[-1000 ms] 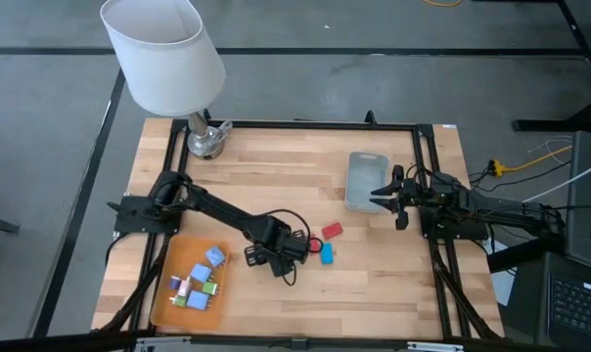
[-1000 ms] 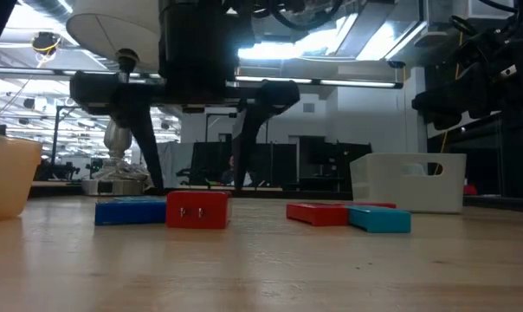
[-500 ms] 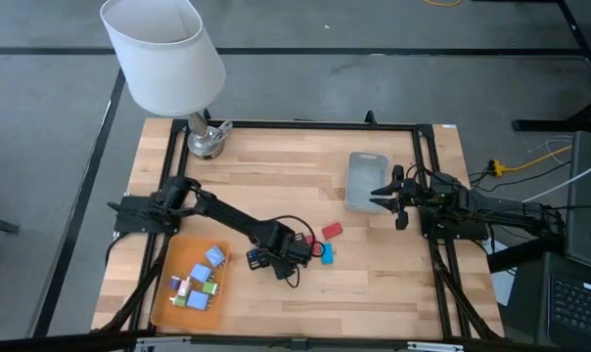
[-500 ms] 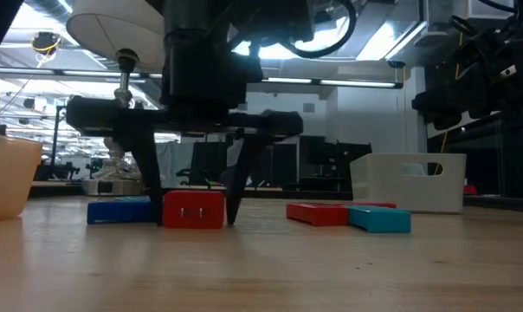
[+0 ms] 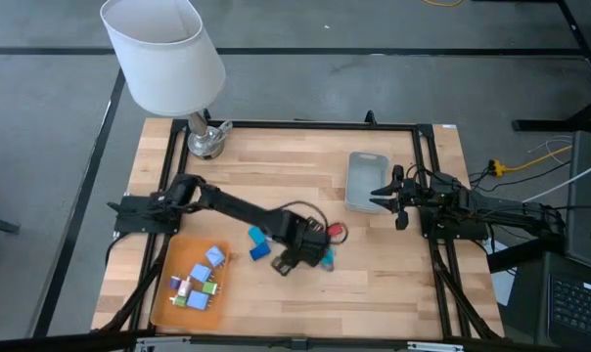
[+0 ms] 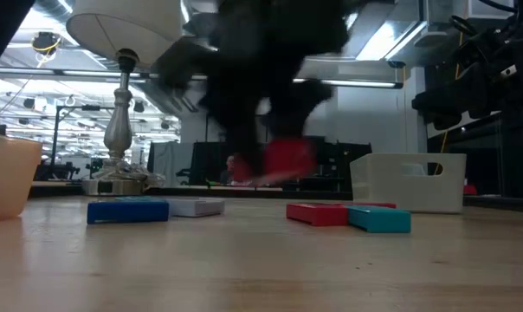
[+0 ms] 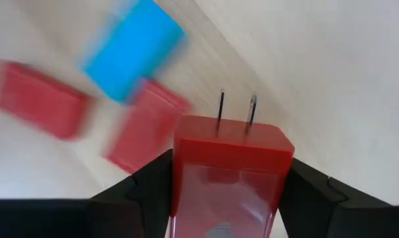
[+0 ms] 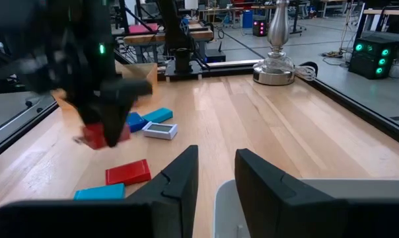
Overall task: Pick & Place Office items
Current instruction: Put the red charger adapter into the orange bin, then put the top right red digital timer into the grey bin
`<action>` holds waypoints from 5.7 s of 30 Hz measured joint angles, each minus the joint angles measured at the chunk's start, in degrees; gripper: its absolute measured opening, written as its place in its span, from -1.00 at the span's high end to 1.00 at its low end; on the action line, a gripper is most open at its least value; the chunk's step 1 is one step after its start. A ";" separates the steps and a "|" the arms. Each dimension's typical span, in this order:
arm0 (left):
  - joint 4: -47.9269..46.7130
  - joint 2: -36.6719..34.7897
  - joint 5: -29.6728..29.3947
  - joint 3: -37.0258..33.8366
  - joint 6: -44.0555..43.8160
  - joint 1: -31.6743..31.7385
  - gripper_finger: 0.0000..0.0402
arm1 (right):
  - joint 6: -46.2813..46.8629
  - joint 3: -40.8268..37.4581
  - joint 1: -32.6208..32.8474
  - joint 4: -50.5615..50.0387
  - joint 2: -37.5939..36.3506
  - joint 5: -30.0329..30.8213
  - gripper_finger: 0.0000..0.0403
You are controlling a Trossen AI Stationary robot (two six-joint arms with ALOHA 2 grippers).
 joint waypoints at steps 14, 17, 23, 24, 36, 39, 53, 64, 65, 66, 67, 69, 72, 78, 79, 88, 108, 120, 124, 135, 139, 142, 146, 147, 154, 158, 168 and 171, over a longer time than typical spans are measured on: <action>8.35 -11.29 -6.10 18.38 -32.38 6.89 -0.04 | 0.00 0.00 -0.01 -0.02 0.00 -0.01 0.50; 8.76 -16.81 -13.25 18.51 -33.43 5.93 -0.04 | 0.01 0.00 0.02 0.02 0.00 -0.01 0.50; 7.40 -27.40 -27.39 18.51 -33.56 2.08 -0.04 | -0.01 0.00 0.02 0.00 0.00 -0.01 0.50; 7.01 -28.94 -29.86 18.51 -33.56 1.34 -0.04 | 0.01 0.00 0.00 0.02 0.00 -0.01 0.50; -7.54 -38.55 -54.71 18.53 -41.80 -10.73 -0.04 | -0.01 0.00 -0.01 0.00 0.00 -0.01 0.50; -15.02 -38.57 -56.52 18.39 -47.62 -13.44 -0.04 | -0.01 0.00 0.00 0.00 0.00 -0.01 0.50; -29.35 -39.61 -53.72 -5.32 -89.08 -26.35 -0.04 | 0.00 0.00 -0.01 0.00 0.00 -0.01 0.50; -27.93 -40.00 -53.85 -24.70 -126.63 -39.53 -0.04 | 0.01 0.00 -0.01 0.00 0.00 -0.01 0.50; -27.58 -39.97 -53.85 -25.83 -128.67 -40.26 -0.04 | 0.00 0.00 -0.01 -0.01 0.00 -0.01 0.50; -27.27 -39.97 -53.83 -26.69 -130.37 -40.92 -0.04 | 0.00 0.00 -0.01 0.00 0.00 -0.01 0.50; -27.23 -39.97 -53.89 -27.46 -131.93 -41.50 -0.04 | 0.00 0.00 -0.01 0.00 0.00 -0.01 0.50; -27.30 -40.00 -53.87 -28.55 -133.90 -42.25 -0.04 | 0.00 0.00 -0.01 0.00 0.00 -0.01 0.50; -27.29 -40.00 -53.93 -29.65 -135.07 -42.72 -0.04 | -0.01 0.00 0.01 0.00 0.00 -0.01 0.50; -26.75 -40.00 -52.97 -32.30 -136.28 -42.72 -0.04 | 0.00 0.00 0.00 0.00 0.00 -0.01 0.50; -26.52 -40.00 -52.36 -32.54 -136.26 -42.72 -0.04 | 0.00 0.00 0.00 0.00 0.00 -0.01 0.50; -19.61 -40.02 -48.37 -38.97 -138.15 -45.22 -0.04 | -0.01 0.00 0.00 0.00 0.00 -0.01 0.50; -17.47 -40.28 -18.59 -52.18 -142.09 -54.08 -0.04 | 0.01 0.00 -0.01 0.00 0.00 -0.03 0.50; -14.17 -40.42 -16.87 -54.38 -141.08 -55.72 -0.49 | 0.01 0.00 0.00 -0.02 0.00 -0.03 0.50; -13.06 -41.17 -15.01 -54.36 -141.98 -55.72 -0.67 | -0.01 0.00 0.00 0.00 0.00 -0.02 0.50; -13.17 -49.92 -30.88 -49.76 -145.84 -52.64 -0.65 | -0.01 0.00 0.00 0.00 0.00 -0.01 0.50; -13.40 -52.12 -43.68 -46.08 -143.43 -49.31 -0.65 | -0.01 0.00 0.00 0.00 0.00 -0.03 0.50; -13.40 -52.81 -50.86 -43.15 -138.87 -45.84 -0.65 | 0.00 0.00 -0.01 -0.02 0.00 -0.02 0.50; -13.22 -53.05 -54.27 -39.29 -131.50 -40.50 -0.65 | 0.02 0.00 -0.01 0.00 0.00 -0.03 0.50; -12.73 -53.04 -55.09 -38.35 -129.68 -39.31 -0.65 | -0.01 0.00 -0.01 0.00 0.00 -0.02 0.50; -7.16 -53.04 -60.33 -35.01 -118.86 -32.64 -0.65 | 0.01 0.00 -0.01 0.00 0.00 -0.03 0.50; -5.98 -53.04 -60.41 -34.14 -115.72 -30.39 -0.65 | 0.01 0.00 0.00 -0.01 0.00 -0.01 0.50; -6.10 -53.04 -60.37 -34.06 -113.65 -27.23 -0.65 | 0.01 0.00 -0.01 0.00 0.00 -0.01 0.50; -6.07 -53.04 -60.39 -34.05 -113.84 -25.81 -0.65 | 0.02 0.00 -0.01 0.00 0.00 -0.02 0.50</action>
